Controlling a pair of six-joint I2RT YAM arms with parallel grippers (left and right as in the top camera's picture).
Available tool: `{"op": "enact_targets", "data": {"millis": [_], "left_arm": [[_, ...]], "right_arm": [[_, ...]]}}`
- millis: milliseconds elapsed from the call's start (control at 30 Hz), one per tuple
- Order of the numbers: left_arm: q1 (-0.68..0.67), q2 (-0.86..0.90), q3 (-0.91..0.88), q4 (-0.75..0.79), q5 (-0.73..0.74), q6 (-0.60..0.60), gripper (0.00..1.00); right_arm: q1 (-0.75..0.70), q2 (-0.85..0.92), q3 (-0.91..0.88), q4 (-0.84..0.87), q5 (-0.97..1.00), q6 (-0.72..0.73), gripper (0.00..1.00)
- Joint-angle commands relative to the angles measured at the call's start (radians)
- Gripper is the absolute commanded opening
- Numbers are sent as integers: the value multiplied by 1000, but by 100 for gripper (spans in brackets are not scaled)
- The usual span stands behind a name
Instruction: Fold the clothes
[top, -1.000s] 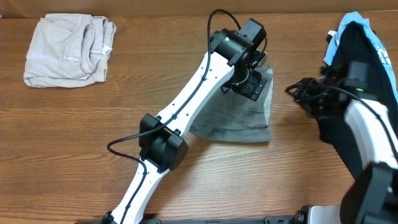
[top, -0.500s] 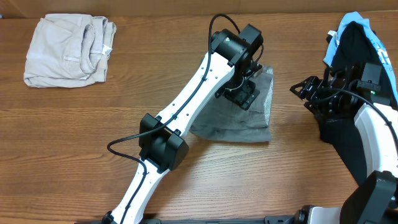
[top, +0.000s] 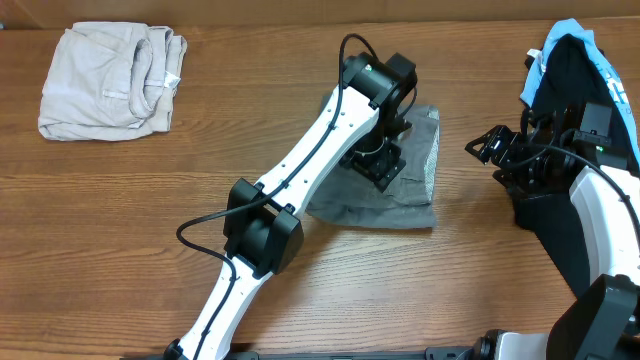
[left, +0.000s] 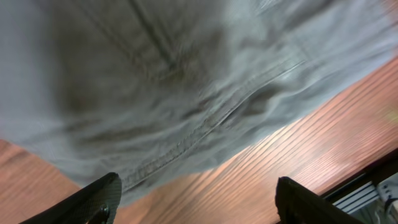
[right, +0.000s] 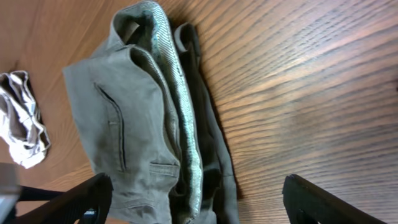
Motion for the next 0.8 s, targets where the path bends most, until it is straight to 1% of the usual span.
{"op": "enact_targets", "data": {"millis": [0, 233, 500, 633, 767], "left_arm": [[0, 10, -71, -2, -55, 22, 80], [8, 10, -166, 8, -56, 15, 80], [10, 10, -336, 121, -62, 15, 79], [32, 10, -421, 195, -127, 14, 79], [84, 10, -482, 258, -271, -21, 81]], "right_arm": [[0, -2, 3, -2, 28, -14, 92], [0, -2, 3, 2, 28, -15, 93], [0, -2, 3, 3, 54, -14, 93], [0, -2, 3, 5, 54, -14, 93], [0, -2, 3, 5, 66, -14, 93]]}}
